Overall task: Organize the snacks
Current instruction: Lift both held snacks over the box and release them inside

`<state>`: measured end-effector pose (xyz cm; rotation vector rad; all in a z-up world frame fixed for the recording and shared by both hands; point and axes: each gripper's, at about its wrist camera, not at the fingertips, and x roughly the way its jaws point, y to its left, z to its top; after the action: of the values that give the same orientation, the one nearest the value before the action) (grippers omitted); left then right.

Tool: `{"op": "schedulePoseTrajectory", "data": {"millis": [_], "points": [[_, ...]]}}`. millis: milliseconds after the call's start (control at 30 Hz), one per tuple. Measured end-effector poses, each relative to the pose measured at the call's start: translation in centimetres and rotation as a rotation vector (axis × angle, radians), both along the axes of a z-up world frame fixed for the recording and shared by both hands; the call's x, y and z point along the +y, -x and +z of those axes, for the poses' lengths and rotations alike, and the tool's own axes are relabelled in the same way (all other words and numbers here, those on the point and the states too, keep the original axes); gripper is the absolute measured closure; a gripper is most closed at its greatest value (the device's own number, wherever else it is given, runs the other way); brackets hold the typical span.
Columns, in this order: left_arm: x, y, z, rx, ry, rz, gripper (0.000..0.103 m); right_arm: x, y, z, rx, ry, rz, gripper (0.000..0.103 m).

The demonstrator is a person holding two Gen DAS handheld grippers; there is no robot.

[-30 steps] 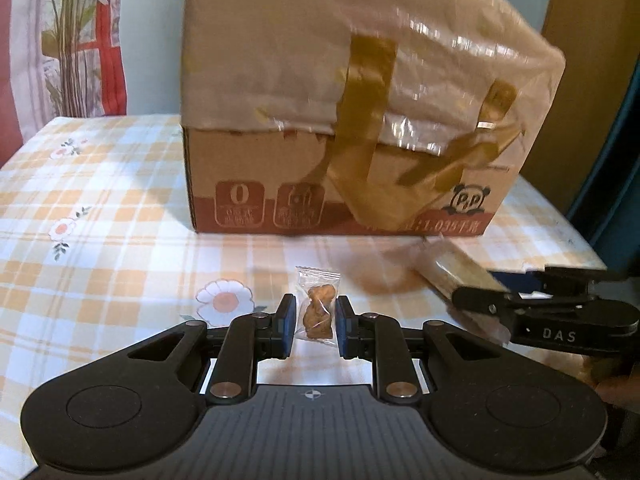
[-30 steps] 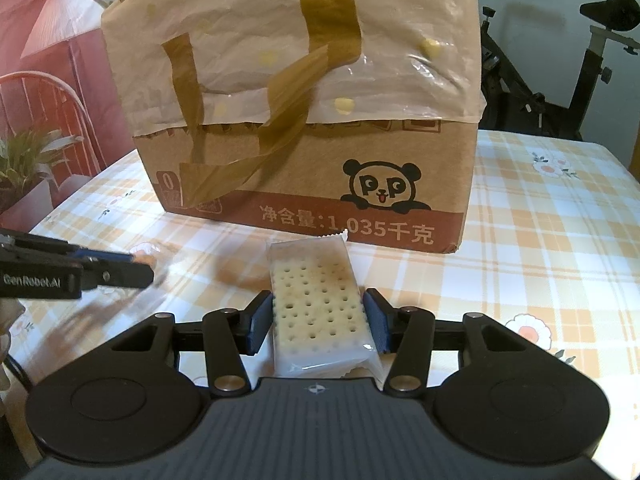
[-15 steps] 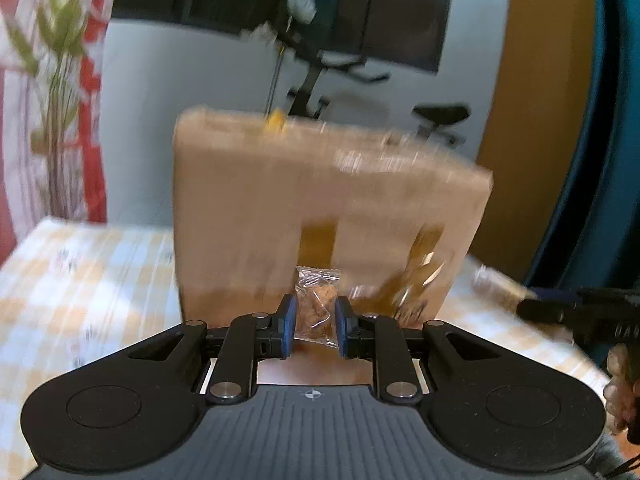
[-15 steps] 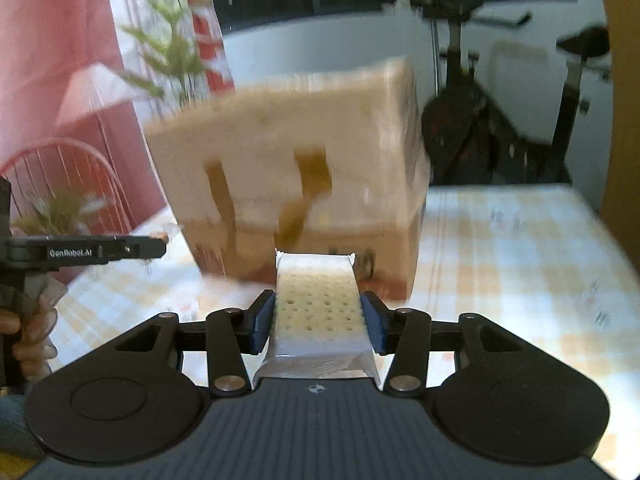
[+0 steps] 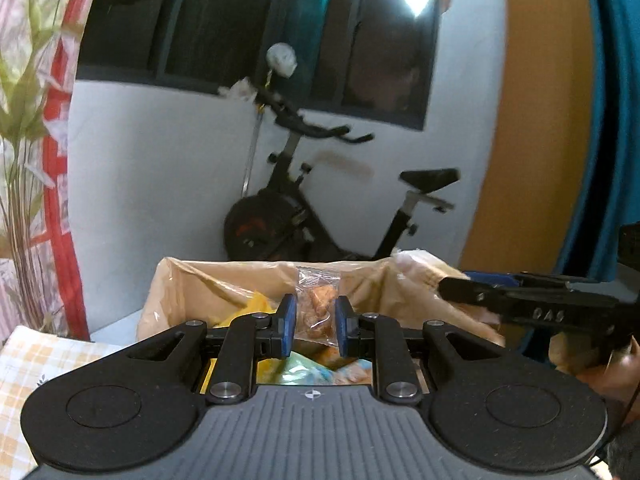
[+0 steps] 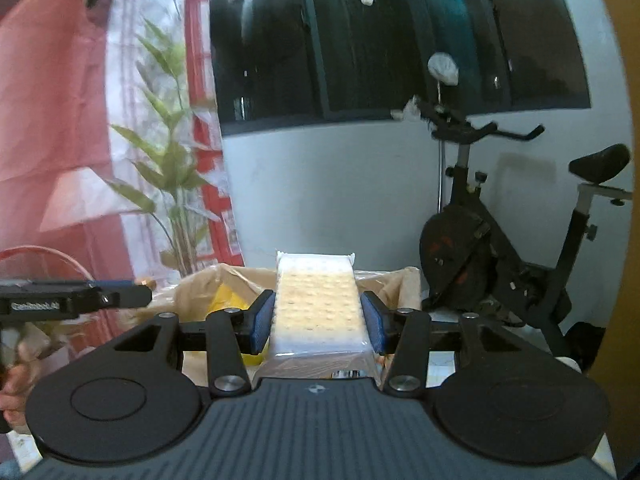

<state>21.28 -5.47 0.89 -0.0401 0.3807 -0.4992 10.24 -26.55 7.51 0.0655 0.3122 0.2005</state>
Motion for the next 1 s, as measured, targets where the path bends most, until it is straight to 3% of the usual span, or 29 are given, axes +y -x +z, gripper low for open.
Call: {"op": "schedulePoseTrajectory", "data": {"millis": [133,267,333,400,533,800,1000], "points": [[-1.1,-3.7,-1.6,0.071,-0.061,0.031,0.081,1.4,-5.2,-1.4,0.074,0.054,-0.010,0.054],[-1.0,-5.6,-3.1,0.139,-0.070,0.050,0.078,2.5,-7.7,-3.4,0.152,0.091,-0.010,0.054],[-0.8,-5.7,-3.3,0.150,-0.072,0.044,0.055,3.0,-8.2,-4.3,0.181,0.110,-0.015,0.053],[-0.3,-4.9,-3.0,0.133,-0.079,0.040,0.041,3.1,-8.3,-4.7,0.201,0.120,-0.026,0.052],[0.3,-3.8,-1.9,0.104,-0.094,0.054,0.021,2.8,-7.6,-4.2,0.203,0.106,-0.023,0.024],[1.5,0.2,1.3,0.029,-0.108,0.120,0.010,3.0,-4.9,-1.2,0.174,0.073,-0.068,0.008],[2.0,4.3,3.3,-0.025,-0.133,0.160,0.007,4.0,-1.2,1.0,0.130,0.058,-0.094,0.001]]}}
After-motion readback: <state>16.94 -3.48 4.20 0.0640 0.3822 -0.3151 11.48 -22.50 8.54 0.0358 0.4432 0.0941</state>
